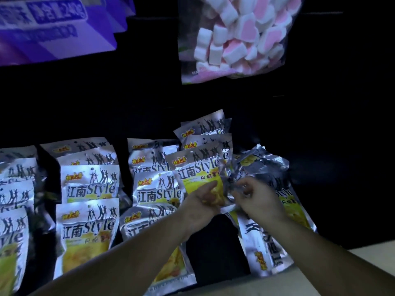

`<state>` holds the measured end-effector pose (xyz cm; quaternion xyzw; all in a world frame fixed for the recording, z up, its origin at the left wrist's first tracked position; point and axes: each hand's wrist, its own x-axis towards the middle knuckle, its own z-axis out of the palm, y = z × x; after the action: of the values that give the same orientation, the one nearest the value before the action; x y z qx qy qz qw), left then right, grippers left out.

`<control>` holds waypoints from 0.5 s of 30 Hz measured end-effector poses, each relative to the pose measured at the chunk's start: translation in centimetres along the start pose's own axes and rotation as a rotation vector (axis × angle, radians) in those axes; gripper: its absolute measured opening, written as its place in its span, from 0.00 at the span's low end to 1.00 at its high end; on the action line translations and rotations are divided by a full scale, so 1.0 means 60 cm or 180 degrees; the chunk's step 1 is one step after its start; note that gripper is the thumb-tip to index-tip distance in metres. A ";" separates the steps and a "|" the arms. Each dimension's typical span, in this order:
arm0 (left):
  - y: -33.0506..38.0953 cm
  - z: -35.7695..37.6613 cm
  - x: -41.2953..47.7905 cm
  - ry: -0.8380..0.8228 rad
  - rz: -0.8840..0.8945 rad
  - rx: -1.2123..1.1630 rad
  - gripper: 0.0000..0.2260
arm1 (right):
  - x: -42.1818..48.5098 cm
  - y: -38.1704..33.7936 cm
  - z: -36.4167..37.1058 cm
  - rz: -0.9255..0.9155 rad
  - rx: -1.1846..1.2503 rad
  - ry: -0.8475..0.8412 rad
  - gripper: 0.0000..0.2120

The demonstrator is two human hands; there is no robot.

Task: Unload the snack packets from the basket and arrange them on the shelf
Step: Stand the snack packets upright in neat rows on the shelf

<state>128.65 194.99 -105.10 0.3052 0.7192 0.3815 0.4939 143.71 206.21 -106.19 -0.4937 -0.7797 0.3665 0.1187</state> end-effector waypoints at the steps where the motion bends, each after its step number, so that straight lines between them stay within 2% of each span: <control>1: -0.005 0.003 0.001 0.0087 0.0081 0.0130 0.29 | -0.005 0.009 -0.014 -0.0005 -0.0292 0.0090 0.09; 4: -0.020 0.012 -0.001 0.0335 0.0257 0.0191 0.23 | -0.025 0.036 -0.054 0.0110 -0.0833 0.0399 0.18; 7: -0.042 0.036 -0.004 0.0604 0.0354 0.0143 0.18 | -0.049 0.068 -0.079 0.0629 -0.0917 0.0061 0.31; 9: -0.053 0.054 -0.010 0.0649 0.0170 -0.0055 0.15 | -0.061 0.094 -0.081 0.0827 -0.0835 -0.0117 0.37; 12: -0.060 0.067 -0.027 0.0805 -0.0124 0.0442 0.15 | -0.069 0.123 -0.079 0.1018 -0.0790 -0.0291 0.46; 15: -0.072 0.071 -0.028 0.0751 -0.0213 0.0500 0.19 | -0.064 0.140 -0.067 0.1074 -0.0840 -0.0311 0.44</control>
<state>132.95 192.42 -108.94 0.2718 0.8098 0.3405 0.3929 153.51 206.78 -108.43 -0.6101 -0.7320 0.2994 -0.0479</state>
